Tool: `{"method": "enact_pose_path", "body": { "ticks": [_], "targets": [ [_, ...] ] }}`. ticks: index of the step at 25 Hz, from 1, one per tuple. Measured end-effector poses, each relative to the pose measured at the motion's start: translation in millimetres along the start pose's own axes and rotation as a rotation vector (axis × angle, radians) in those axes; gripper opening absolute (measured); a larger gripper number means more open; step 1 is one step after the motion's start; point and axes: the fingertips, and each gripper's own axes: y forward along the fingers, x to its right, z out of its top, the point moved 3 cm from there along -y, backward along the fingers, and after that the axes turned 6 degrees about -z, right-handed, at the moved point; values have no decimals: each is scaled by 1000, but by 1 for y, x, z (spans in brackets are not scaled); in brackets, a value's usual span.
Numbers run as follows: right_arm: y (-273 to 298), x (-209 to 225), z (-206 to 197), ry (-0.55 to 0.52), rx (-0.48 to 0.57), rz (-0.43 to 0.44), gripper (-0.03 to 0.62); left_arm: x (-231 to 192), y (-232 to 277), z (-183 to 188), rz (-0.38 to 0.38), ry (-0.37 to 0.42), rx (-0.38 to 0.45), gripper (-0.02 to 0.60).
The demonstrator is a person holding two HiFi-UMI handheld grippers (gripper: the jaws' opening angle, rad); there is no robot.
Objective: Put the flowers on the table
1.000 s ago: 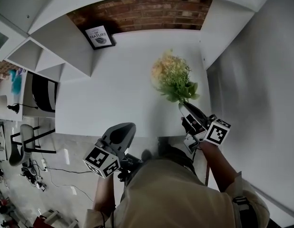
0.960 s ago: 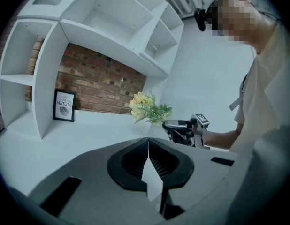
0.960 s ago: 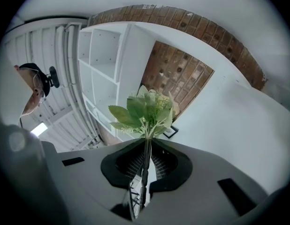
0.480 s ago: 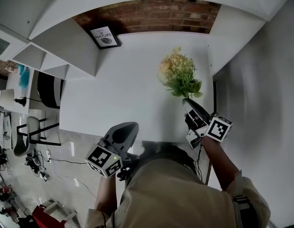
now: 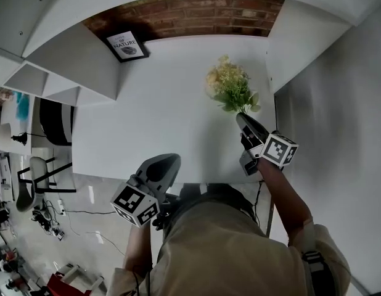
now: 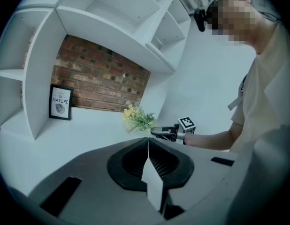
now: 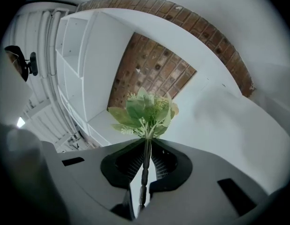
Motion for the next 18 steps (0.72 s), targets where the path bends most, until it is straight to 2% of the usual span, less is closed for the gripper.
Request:
{"method": "enact_pose_path", "body": {
  "ticks": [5, 18],
  "targets": [
    [17, 14, 6, -49, 19, -76, 48, -15, 6, 1, -36, -7, 0, 14],
    [43, 54, 1, -208, -6, -284, 48, -48, 2, -6, -68, -44, -17, 14]
  ]
}}
